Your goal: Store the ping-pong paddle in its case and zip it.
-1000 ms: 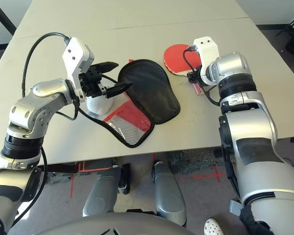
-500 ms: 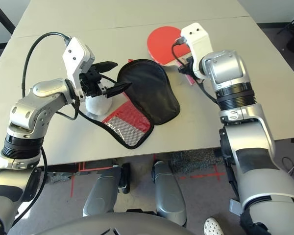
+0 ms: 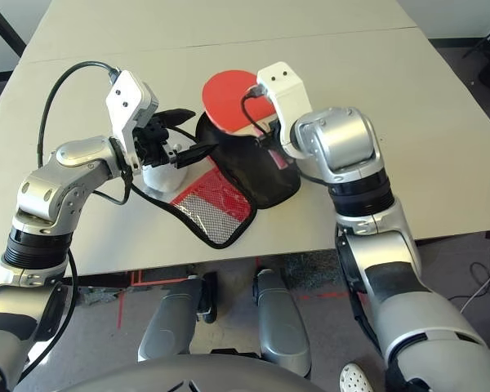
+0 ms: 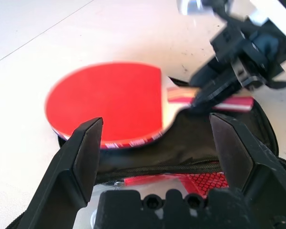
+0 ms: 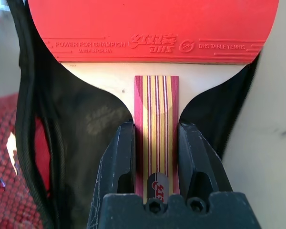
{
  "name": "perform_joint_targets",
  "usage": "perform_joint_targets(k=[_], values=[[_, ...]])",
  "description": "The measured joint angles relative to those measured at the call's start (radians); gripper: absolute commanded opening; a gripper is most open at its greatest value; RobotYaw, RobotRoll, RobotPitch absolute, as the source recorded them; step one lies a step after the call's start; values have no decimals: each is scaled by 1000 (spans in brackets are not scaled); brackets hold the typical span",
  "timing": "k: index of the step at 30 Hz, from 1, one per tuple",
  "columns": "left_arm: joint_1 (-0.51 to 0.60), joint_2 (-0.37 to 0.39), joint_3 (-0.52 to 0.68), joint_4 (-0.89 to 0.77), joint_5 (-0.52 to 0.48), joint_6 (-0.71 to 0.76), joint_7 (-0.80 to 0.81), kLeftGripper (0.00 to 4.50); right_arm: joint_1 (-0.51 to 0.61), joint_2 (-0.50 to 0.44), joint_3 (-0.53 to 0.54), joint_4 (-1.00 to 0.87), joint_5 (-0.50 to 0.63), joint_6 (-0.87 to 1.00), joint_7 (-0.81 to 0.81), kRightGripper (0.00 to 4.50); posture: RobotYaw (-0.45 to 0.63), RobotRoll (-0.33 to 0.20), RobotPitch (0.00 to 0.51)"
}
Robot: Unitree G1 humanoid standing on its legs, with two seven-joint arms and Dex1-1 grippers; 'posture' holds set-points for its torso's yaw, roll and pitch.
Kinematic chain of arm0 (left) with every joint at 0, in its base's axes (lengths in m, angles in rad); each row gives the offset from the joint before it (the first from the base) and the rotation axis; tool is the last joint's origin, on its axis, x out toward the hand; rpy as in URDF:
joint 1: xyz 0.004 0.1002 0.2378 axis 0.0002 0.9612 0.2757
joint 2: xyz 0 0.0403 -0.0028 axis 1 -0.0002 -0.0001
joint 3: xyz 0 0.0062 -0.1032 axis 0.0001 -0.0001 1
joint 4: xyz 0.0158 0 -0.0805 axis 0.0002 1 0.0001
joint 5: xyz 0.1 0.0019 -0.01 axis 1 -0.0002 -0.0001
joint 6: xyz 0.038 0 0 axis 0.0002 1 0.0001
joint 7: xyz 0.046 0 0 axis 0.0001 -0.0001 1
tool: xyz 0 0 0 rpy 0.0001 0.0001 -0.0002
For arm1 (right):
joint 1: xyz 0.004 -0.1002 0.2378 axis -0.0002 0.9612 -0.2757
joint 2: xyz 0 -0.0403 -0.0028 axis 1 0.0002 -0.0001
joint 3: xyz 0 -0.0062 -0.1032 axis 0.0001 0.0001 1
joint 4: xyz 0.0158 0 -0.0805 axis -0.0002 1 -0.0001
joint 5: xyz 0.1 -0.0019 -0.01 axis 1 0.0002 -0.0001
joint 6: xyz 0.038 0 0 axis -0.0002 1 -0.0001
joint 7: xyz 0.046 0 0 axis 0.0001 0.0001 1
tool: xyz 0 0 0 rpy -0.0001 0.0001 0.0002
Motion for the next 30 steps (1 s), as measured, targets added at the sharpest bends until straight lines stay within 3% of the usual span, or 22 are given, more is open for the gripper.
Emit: perform_joint_targets(k=[13,20,23,27,30], values=[[5,0,0,-3,5,0,1,4500,40,25,1,-27,41,28,-100,1060,95,0,216],[-4,34,3,-19,10,8,0,4500,41,31,-39,-17,94,24,-88,3404,96,0,217],[-77,58,26,-53,-8,61,1,4500,42,0,-45,-21,143,16,-43,4472,109,0,216],[-196,184,110,-115,-39,137,-7,4500,42,-99,-44,-42,223,-35,52,4472,120,0,214],[-161,321,140,-118,-34,145,-46,4500,42,-188,-44,-43,259,-86,111,4472,135,0,211]])
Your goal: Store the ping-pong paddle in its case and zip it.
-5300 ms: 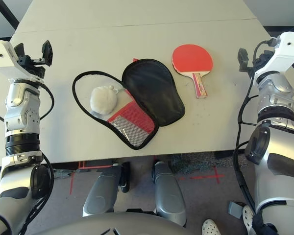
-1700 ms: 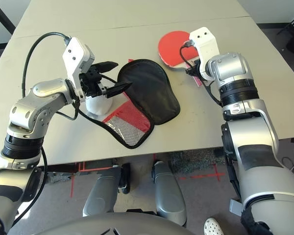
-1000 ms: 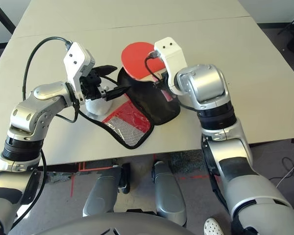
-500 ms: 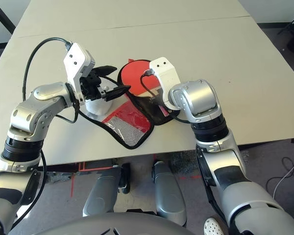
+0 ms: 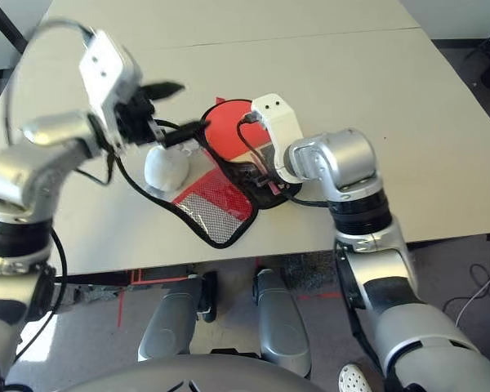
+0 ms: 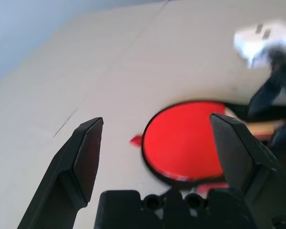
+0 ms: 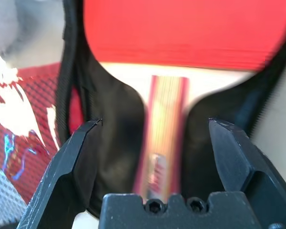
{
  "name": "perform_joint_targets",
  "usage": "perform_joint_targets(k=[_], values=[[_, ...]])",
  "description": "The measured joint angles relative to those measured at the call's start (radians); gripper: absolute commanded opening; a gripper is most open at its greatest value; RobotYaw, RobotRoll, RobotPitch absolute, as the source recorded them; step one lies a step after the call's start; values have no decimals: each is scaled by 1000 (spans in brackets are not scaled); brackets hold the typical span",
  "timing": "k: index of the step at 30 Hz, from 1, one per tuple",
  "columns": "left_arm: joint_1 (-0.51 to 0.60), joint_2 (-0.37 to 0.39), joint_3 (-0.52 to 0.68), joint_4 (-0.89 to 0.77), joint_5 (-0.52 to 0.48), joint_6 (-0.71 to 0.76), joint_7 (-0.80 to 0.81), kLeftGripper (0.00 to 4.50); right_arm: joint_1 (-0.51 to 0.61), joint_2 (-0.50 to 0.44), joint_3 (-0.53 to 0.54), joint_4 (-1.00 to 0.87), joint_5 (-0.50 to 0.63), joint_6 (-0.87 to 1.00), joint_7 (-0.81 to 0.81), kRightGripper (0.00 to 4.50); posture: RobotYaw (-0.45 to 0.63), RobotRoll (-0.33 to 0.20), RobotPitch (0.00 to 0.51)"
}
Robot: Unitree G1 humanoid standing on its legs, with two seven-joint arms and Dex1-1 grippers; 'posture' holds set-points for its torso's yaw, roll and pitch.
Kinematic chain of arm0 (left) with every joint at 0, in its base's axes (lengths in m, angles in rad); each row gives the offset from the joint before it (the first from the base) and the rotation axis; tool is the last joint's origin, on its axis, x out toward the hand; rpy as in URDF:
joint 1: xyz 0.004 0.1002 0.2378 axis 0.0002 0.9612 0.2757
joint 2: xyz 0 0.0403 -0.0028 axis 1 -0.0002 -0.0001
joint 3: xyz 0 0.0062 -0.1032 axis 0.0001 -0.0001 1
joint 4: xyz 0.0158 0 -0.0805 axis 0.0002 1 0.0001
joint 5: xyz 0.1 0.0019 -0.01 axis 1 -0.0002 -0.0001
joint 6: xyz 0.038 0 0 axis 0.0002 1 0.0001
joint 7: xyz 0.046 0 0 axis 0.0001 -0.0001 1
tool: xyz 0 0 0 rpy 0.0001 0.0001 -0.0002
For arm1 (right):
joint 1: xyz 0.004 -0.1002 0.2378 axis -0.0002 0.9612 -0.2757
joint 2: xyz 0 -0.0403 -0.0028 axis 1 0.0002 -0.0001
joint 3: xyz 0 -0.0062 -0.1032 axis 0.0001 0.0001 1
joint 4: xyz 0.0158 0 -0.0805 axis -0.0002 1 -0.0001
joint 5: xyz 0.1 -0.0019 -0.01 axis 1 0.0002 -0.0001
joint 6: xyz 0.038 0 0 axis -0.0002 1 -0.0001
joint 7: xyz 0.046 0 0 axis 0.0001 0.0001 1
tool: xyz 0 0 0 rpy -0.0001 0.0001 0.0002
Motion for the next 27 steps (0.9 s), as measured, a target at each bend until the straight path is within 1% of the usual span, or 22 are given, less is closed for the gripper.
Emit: perform_joint_targets(k=[2,3,5,8,12,15,17,19,21,23,27], values=[[54,52,21,17,3,-3,-17,4500,-2,-34,5,10,16,-49,41,4472,148,0,211],[104,102,49,49,8,-13,-30,4500,-5,-58,6,31,24,-90,74,4472,151,0,211],[167,144,107,109,23,-27,-34,4500,-9,-90,5,70,24,-143,103,4472,157,0,209],[258,167,180,176,40,-77,-35,4500,-31,-94,2,130,23,-226,135,4472,166,0,206],[365,171,215,248,62,-141,-41,4500,-72,-49,-39,237,9,-347,117,4472,172,0,203],[387,143,235,271,63,-164,-31,4500,-98,-28,-70,316,-13,-432,86,4472,172,0,199],[429,116,232,261,72,-180,-16,4500,-123,3,-94,372,-24,-487,52,4472,170,0,198],[483,74,184,233,85,-193,-9,4500,-149,23,-127,440,-39,-553,8,4472,163,0,197],[502,42,148,224,87,-194,-6,4500,-166,31,-151,481,-53,-587,-19,4472,159,0,199],[499,19,143,185,84,-182,5,4500,-186,40,-165,528,-67,-616,-51,4472,158,0,198],[442,-38,87,69,58,-117,21,4500,-226,57,-207,628,-92,-691,-130,4472,154,0,201]])
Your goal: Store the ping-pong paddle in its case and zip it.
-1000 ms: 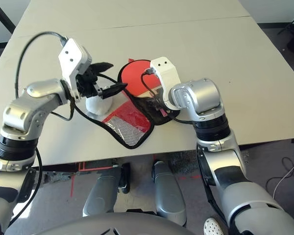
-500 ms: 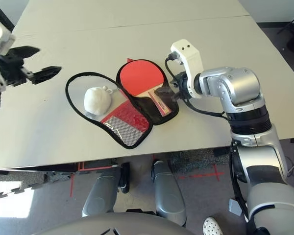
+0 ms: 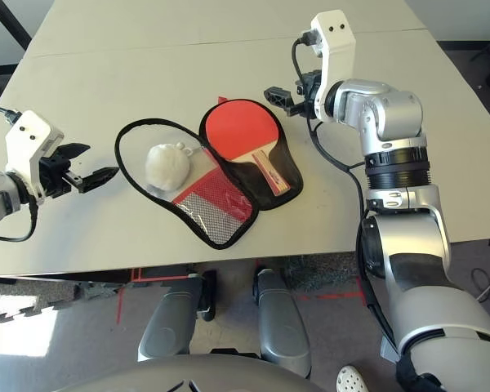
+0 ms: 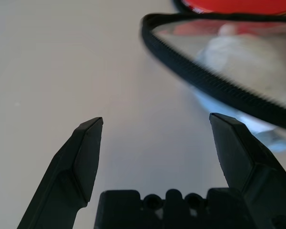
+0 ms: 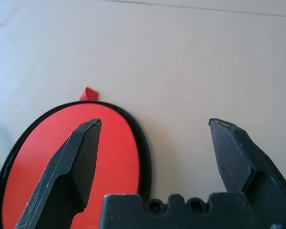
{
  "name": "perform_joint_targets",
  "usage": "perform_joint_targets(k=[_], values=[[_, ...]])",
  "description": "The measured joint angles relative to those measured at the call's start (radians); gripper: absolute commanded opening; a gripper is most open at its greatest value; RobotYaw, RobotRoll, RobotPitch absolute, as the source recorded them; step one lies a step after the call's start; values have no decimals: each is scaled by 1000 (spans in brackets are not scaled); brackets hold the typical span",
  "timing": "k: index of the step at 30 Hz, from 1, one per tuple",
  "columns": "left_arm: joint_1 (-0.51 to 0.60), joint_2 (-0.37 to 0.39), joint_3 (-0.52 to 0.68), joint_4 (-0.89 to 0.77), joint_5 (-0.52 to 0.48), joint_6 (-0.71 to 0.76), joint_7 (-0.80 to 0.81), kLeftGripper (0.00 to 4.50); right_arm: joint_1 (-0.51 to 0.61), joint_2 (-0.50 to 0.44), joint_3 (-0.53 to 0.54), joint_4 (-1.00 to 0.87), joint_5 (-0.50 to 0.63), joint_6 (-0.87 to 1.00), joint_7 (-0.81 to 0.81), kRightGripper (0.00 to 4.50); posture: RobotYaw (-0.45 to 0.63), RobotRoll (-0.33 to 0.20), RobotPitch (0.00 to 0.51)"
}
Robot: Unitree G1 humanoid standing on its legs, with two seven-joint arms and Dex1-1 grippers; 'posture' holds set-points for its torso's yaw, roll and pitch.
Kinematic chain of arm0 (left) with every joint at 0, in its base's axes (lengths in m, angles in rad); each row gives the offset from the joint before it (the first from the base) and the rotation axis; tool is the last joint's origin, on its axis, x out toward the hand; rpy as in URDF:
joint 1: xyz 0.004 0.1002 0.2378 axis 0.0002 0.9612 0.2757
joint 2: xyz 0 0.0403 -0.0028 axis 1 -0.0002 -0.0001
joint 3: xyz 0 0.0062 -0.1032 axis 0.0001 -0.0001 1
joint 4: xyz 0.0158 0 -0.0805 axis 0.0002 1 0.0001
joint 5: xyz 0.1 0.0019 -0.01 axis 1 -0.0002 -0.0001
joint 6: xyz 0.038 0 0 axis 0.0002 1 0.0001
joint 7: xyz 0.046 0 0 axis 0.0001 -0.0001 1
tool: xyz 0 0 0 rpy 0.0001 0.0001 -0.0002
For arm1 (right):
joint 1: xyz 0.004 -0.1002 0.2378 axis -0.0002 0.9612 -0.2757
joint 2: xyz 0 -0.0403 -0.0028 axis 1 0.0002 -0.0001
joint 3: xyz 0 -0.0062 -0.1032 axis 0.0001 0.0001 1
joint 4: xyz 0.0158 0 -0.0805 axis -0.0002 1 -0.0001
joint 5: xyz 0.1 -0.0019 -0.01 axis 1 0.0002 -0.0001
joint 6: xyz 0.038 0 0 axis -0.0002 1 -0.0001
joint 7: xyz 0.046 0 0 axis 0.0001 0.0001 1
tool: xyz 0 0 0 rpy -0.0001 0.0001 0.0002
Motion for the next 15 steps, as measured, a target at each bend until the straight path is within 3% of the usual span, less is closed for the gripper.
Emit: perform_joint_targets(k=[4,9,15], values=[[-105,-70,-45,-80,-62,87,8,4500,-12,-1,-30,75,-23,-63,-46,4472,151,0,203],[-292,-266,-178,-113,-81,146,72,4500,-16,1,-44,140,-45,-120,-72,4472,128,0,201],[-322,-450,-328,-12,8,86,169,4500,-20,-19,-76,170,-49,-128,-76,4472,87,0,201]])
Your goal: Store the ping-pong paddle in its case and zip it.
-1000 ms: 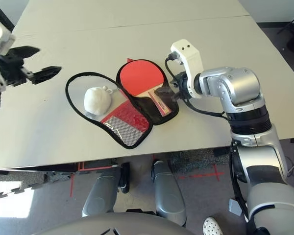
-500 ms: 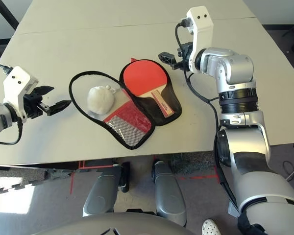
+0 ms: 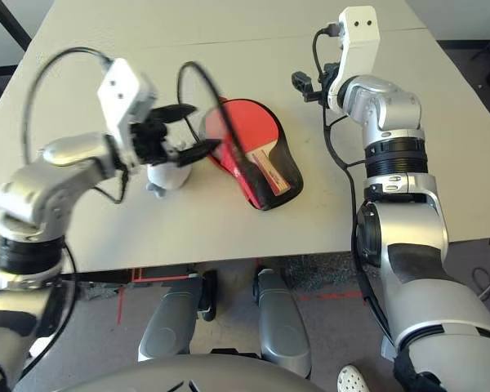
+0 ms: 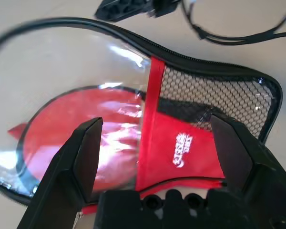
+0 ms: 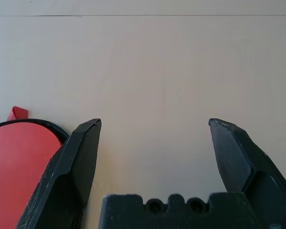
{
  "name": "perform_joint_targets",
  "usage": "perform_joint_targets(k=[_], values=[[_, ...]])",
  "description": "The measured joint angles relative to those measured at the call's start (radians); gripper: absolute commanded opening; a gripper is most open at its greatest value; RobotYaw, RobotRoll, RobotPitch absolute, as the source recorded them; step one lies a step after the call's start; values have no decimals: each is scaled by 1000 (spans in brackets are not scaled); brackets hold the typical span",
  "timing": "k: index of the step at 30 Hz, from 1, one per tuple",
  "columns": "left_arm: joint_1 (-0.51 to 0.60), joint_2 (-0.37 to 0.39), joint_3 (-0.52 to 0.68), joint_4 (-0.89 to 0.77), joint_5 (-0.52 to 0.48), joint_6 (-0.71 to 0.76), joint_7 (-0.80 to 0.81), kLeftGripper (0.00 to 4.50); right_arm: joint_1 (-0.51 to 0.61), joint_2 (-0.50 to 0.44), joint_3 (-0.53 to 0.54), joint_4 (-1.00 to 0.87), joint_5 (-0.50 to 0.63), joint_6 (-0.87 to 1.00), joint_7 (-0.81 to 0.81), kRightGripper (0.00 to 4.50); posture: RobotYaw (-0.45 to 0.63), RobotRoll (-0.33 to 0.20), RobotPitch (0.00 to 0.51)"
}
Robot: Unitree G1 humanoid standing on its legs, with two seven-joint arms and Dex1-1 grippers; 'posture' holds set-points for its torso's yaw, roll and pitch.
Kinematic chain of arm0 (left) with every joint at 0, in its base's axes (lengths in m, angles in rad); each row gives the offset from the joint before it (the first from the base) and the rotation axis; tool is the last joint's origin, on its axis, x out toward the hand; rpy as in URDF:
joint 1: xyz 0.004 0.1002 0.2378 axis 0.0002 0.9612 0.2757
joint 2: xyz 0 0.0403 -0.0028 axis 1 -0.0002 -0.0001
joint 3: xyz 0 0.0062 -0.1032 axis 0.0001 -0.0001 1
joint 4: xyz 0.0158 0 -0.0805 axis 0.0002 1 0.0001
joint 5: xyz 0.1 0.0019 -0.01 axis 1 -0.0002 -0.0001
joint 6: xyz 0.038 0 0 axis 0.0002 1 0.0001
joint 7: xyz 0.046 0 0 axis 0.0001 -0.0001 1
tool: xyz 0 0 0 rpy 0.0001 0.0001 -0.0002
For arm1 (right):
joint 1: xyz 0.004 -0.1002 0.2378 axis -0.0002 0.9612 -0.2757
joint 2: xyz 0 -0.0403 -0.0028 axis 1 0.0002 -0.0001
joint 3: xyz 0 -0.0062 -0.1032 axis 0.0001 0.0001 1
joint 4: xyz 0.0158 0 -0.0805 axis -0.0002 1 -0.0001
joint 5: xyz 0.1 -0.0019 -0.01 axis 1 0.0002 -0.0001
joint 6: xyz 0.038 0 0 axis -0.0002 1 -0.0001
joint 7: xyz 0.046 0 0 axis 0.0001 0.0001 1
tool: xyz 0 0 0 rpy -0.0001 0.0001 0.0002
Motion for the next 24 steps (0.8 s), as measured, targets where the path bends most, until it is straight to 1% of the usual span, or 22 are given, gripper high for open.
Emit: perform_joint_targets(k=[1,2,4,8,11,14,19,24], values=[[4,-35,-17,28,18,-27,19,4500,-3,-3,-4,0,3,17,3,4472,87,0,201],[13,-50,-45,42,37,-53,27,4500,-7,-5,-10,0,12,37,17,4472,87,0,201],[30,-43,-65,55,53,-76,23,4500,-8,-24,-29,0,36,51,53,4472,81,0,203],[44,43,-29,55,67,-89,-4,4500,-6,-79,-62,0,74,58,145,4472,85,0,205],[44,125,10,55,71,-97,-37,4500,29,-100,-69,-21,136,88,278,4472,85,0,205],[44,169,40,51,71,-97,-60,4500,87,-118,-58,-54,165,166,364,4472,85,0,205],[46,244,69,-12,52,-83,-114,4500,186,-152,1,-147,202,316,475,4472,100,0,217],[48,274,86,-37,30,-59,-145,4500,265,-170,24,-237,230,398,525,4472,100,0,221]])
